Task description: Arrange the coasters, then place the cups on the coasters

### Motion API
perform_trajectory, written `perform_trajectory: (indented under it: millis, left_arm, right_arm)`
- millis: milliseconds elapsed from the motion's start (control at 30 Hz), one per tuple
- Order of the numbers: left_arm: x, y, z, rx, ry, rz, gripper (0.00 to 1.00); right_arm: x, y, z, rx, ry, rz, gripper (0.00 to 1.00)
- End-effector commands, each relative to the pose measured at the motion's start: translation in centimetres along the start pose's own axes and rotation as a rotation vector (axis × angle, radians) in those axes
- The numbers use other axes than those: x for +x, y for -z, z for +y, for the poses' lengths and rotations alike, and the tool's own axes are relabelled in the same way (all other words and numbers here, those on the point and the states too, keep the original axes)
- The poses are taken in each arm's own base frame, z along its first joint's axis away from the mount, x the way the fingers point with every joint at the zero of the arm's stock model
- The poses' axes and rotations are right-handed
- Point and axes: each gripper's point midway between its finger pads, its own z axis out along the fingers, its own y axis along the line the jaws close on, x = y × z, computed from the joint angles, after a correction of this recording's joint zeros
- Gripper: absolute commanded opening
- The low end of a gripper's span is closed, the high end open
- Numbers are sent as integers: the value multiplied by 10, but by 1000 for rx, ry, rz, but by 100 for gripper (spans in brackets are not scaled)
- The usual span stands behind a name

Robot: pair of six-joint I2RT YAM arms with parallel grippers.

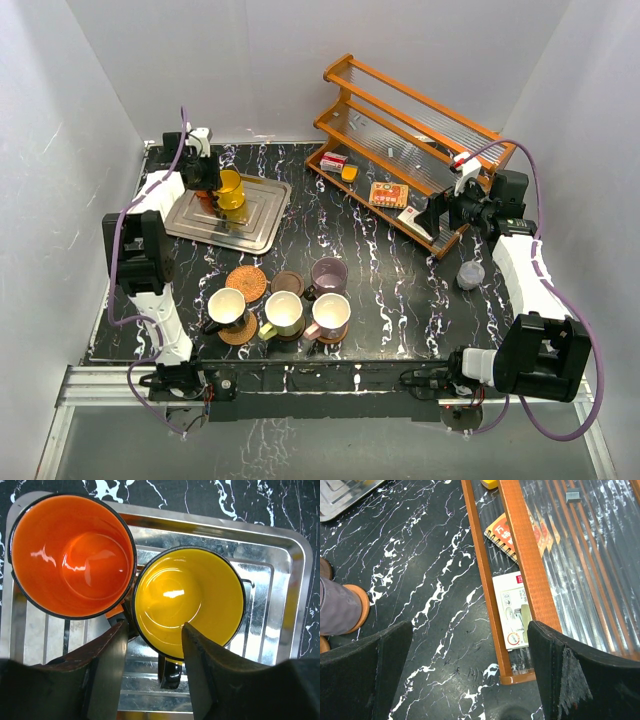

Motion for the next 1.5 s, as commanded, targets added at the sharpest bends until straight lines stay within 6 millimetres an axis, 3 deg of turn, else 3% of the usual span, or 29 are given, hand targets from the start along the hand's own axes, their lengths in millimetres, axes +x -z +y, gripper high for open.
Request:
perform_trajectory:
  millis: [0, 400, 633, 800, 1133, 1300, 1467]
  left_arm:
    - [-25, 3, -2, 20, 4, -53, 44]
    - [-22, -12, -11, 88, 16, -15, 34]
    - [-12, -23, -30, 169, -25, 48, 34]
    - [-7, -32, -32, 157, -64, 90, 32]
    - [-7, -45, -39, 163, -102, 123, 19]
    - [-16, -38, -43, 173, -121, 121, 9]
    - [-27, -19, -50, 190, -153, 109, 1]
  right_arm:
    - [-21, 3, -4, 7, 41, -49, 98]
    - [-21, 2, -5, 10, 42, -48, 98]
    - [-21, 2, -5, 10, 43, -47, 98]
    - [-20, 2, -5, 9, 42, -46, 98]
    - [-18, 1, -6, 11, 37, -40, 98]
    - [-17, 1, -7, 12, 36, -39, 98]
    - [-16, 0, -7, 11, 35, -35, 98]
